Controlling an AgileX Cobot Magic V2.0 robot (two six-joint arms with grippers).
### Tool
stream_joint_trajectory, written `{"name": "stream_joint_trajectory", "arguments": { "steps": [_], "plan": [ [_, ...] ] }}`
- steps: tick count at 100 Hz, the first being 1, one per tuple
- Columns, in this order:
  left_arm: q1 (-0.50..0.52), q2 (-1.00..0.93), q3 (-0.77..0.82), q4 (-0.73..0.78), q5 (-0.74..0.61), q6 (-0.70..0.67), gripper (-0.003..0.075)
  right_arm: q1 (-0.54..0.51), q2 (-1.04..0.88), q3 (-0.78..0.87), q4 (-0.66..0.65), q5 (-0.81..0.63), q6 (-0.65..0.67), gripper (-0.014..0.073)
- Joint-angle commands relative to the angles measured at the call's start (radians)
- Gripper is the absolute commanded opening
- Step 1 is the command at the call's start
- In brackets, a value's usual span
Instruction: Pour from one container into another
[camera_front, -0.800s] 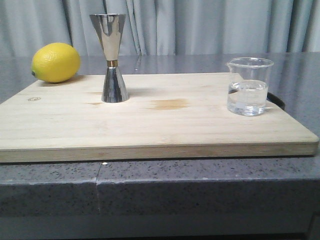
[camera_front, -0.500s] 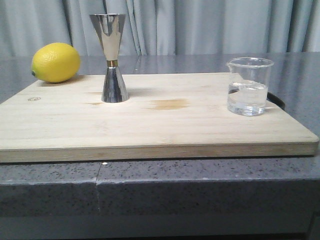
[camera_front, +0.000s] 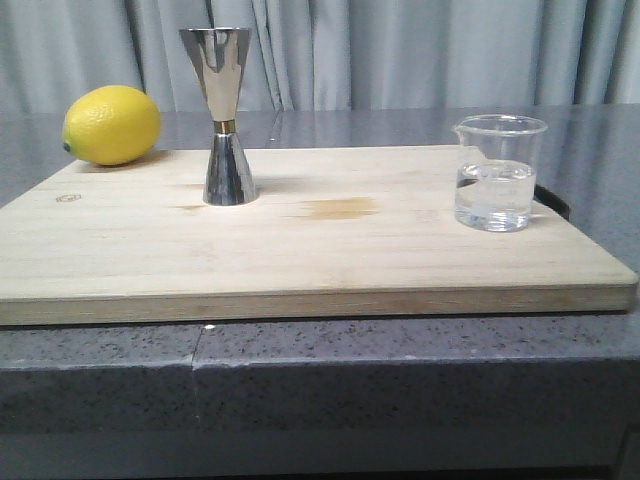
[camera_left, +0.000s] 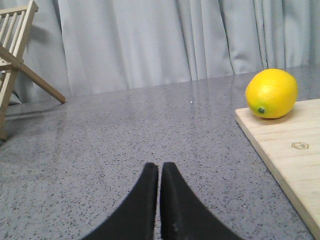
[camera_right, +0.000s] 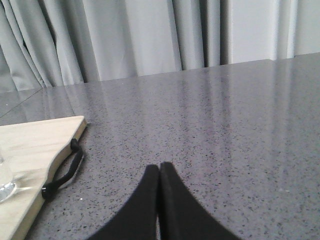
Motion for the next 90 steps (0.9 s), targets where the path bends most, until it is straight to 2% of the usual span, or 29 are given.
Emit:
{"name": "stream_joint_trajectory", "arguments": {
  "steps": [1, 35, 62, 72, 83, 90],
  "plan": [
    [0.002, -0.026, 0.036, 0.0, -0.079, -0.007, -0.0019, -0.002, -0.022, 0.022, -0.01, -0.079, -0.004, -0.0075],
    [0.002, -0.026, 0.036, 0.0, -0.079, -0.007, -0.0019, -0.002, -0.022, 0.022, -0.01, -0.081, -0.004, -0.0075],
    [0.002, -0.026, 0.036, -0.012, -0.094, -0.007, -0.0019, -0.002, -0.022, 0.022, -0.01, -0.216, -0.004, -0.0075],
    [0.002, -0.026, 0.036, -0.173, -0.18, -0.007, -0.0019, -0.002, -0.022, 0.022, 0.001, -0.322, -0.004, -0.0075],
    [0.002, -0.026, 0.031, -0.484, -0.302, -0.007, -0.0019, -0.002, -0.022, 0.022, 0.027, -0.462, 0.087, -0.0075],
    [0.002, -0.026, 0.025, -0.642, -0.366, -0.007, -0.0019, -0.002, -0.022, 0.012, 0.027, -0.482, 0.107, -0.0075]
  ]
}}
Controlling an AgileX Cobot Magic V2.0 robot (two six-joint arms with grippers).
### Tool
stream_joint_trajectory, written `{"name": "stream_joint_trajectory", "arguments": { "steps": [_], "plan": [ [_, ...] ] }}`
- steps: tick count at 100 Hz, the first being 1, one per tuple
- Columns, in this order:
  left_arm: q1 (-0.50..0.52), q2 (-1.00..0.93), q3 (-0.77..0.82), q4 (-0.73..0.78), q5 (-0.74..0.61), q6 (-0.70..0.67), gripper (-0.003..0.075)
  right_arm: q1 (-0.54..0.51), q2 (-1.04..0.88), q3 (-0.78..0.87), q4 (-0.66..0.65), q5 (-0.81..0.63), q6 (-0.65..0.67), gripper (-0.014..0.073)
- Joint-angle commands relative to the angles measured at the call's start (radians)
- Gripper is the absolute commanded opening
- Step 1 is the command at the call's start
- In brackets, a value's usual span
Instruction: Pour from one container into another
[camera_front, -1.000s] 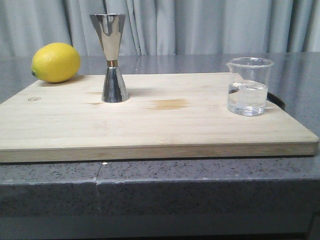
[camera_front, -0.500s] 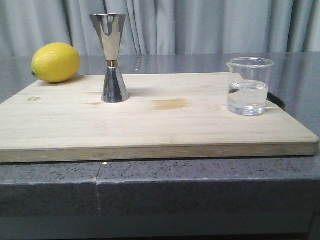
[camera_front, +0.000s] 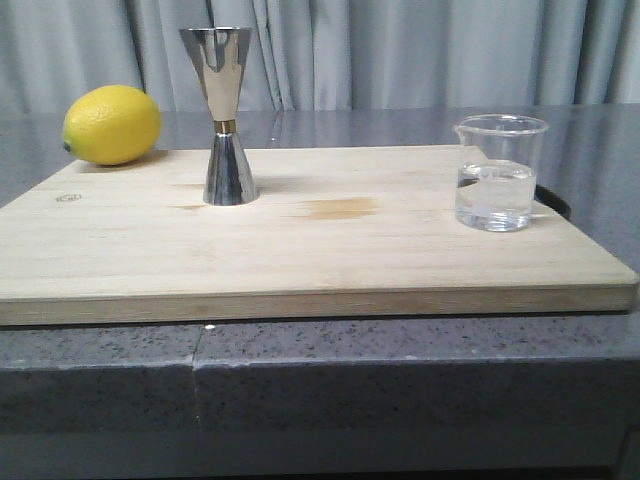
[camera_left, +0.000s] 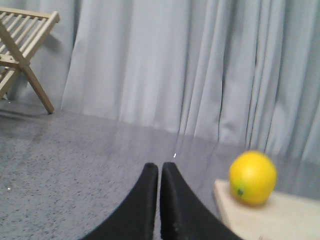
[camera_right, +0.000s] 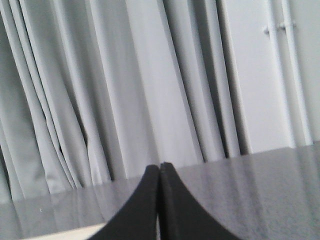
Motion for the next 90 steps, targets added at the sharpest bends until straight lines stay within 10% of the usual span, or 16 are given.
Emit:
{"name": "stream_joint_trajectory", "arguments": {
  "steps": [1, 37, 62, 90],
  "plan": [
    [0.002, -0.026, 0.025, -0.234, -0.172, -0.007, -0.0019, -0.002, -0.022, 0.009, 0.005, -0.123, 0.032, -0.0075],
    [0.002, -0.026, -0.008, -0.355, -0.245, -0.161, -0.002, -0.002, -0.019, -0.163, 0.033, 0.179, 0.032, -0.0075],
    [0.002, 0.045, -0.242, -0.041, 0.217, -0.156, -0.002, -0.002, 0.15, -0.377, 0.073, 0.518, 0.03, -0.0075],
    [-0.024, 0.393, -0.532, -0.112, 0.597, 0.136, -0.0019, 0.005, 0.561, -0.63, 0.074, 0.825, -0.231, -0.0075]
  ]
}}
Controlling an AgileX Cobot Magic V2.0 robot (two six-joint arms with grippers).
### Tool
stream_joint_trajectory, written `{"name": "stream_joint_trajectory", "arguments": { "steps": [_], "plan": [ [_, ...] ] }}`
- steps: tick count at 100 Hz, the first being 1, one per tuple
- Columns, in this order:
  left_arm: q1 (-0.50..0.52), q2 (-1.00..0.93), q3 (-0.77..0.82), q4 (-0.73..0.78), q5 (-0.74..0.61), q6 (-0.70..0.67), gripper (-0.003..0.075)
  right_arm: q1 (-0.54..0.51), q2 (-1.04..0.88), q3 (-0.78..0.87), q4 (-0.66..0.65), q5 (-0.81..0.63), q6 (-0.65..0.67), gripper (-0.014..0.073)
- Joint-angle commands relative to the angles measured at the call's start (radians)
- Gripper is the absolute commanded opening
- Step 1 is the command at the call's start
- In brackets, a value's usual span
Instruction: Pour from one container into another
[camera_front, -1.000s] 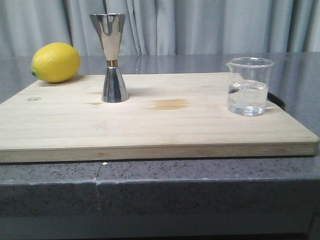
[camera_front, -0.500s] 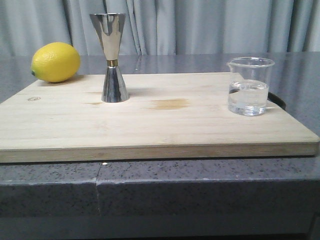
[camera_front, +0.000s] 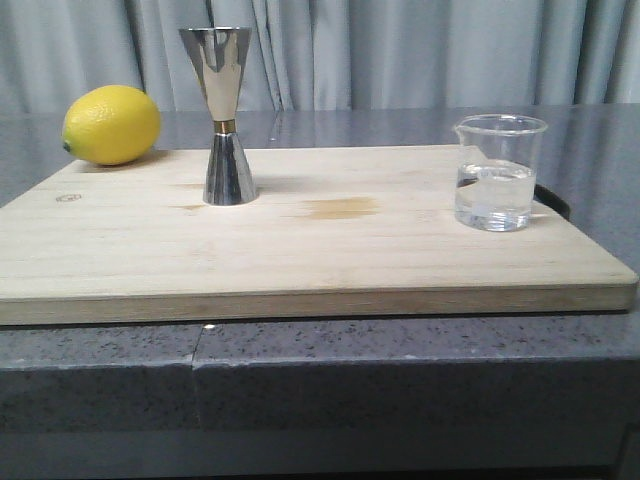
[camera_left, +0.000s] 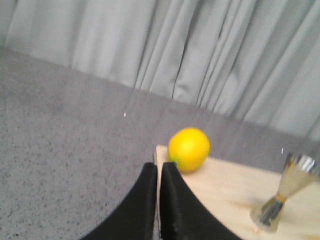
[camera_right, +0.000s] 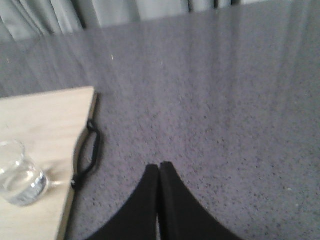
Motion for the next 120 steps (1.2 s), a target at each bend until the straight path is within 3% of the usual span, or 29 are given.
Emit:
{"name": "stream_joint_trajectory", "arguments": {
  "steps": [1, 11, 18, 25, 37, 45, 59, 85, 120],
  "plan": [
    [-0.024, 0.137, -0.107, -0.068, 0.048, 0.14, -0.0018, 0.008, 0.113, -0.096, 0.003, -0.004, -0.075, -0.0075],
    [-0.048, 0.254, -0.156, -0.163, 0.068, 0.315, -0.0004, 0.04, 0.203, -0.135, 0.003, -0.019, -0.077, -0.0074],
    [-0.069, 0.321, -0.172, -0.219, 0.068, 0.44, 0.0057, 0.054, 0.247, -0.146, 0.003, -0.026, -0.079, -0.0054],
    [-0.089, 0.379, -0.176, -0.286, 0.068, 0.55, 0.0171, 0.063, 0.277, -0.146, 0.003, -0.037, -0.079, -0.0004],
    [-0.126, 0.462, -0.176, -0.415, 0.06, 0.704, 0.0459, 0.063, 0.313, -0.146, 0.003, -0.045, -0.079, 0.0128],
    [-0.151, 0.515, -0.176, -0.52, 0.033, 0.804, 0.0564, 0.066, 0.329, -0.143, 0.019, -0.069, -0.079, 0.0209],
    [-0.2, 0.617, -0.176, -0.739, -0.013, 1.086, 0.0564, 0.09, 0.338, -0.12, 0.057, -0.117, -0.079, 0.026],
    [-0.297, 0.818, -0.176, -1.401, -0.006, 1.794, 0.0564, 0.117, 0.338, -0.116, 0.057, -0.121, -0.079, 0.026],
    [-0.309, 1.032, -0.23, -1.401, 0.252, 1.898, 0.0531, 0.117, 0.338, -0.116, 0.057, -0.131, -0.079, 0.0258]
  ]
}}
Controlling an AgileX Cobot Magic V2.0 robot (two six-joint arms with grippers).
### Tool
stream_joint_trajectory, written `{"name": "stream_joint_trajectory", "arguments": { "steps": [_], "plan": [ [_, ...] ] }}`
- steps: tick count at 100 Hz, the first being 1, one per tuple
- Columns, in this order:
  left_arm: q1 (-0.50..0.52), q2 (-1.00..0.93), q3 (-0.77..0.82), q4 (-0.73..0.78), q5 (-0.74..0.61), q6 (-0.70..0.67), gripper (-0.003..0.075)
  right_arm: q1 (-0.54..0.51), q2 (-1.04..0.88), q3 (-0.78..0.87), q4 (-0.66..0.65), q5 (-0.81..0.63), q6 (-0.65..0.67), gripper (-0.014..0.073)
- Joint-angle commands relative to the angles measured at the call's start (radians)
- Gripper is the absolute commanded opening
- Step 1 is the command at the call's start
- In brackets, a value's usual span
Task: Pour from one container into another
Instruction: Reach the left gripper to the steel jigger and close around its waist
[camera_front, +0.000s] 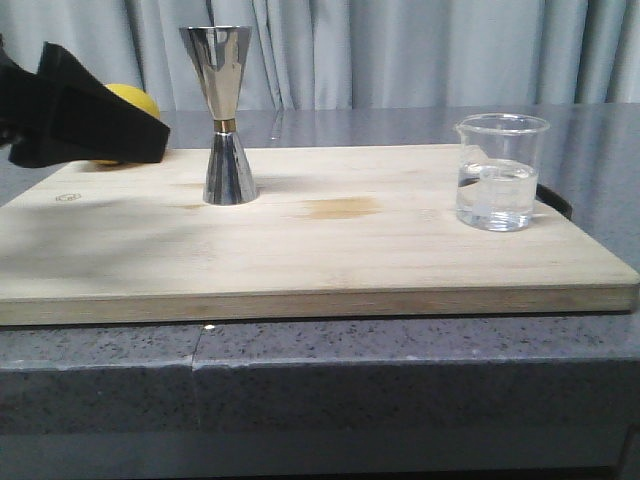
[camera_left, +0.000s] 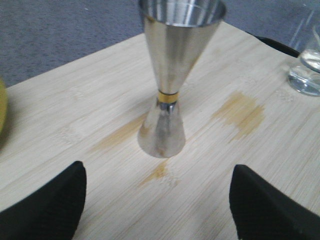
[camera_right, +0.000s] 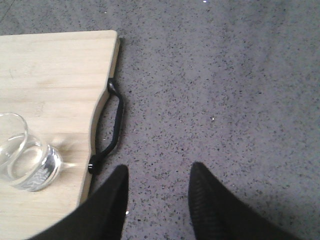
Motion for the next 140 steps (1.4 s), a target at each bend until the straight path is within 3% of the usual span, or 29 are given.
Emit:
{"name": "stream_joint_trajectory", "arguments": {
  "steps": [1, 53, 116, 140],
  "plan": [
    [-0.012, 0.02, -0.055, -0.057, 0.088, 0.028, 0.0531, 0.002, 0.0, -0.024, 0.007, -0.083, -0.009, 0.0258],
    [-0.012, 0.208, -0.25, -0.057, 0.187, 0.051, 0.0529, 0.002, 0.0, -0.024, 0.007, -0.093, -0.009, 0.0258],
    [-0.012, 0.357, -0.326, -0.057, 0.316, 0.056, 0.0523, 0.002, 0.0, -0.024, 0.007, -0.11, -0.009, 0.0258],
    [-0.012, 0.372, -0.326, -0.057, 0.319, 0.056, 0.0432, 0.002, 0.0, -0.024, 0.007, -0.11, -0.009, 0.0258]
  ]
}}
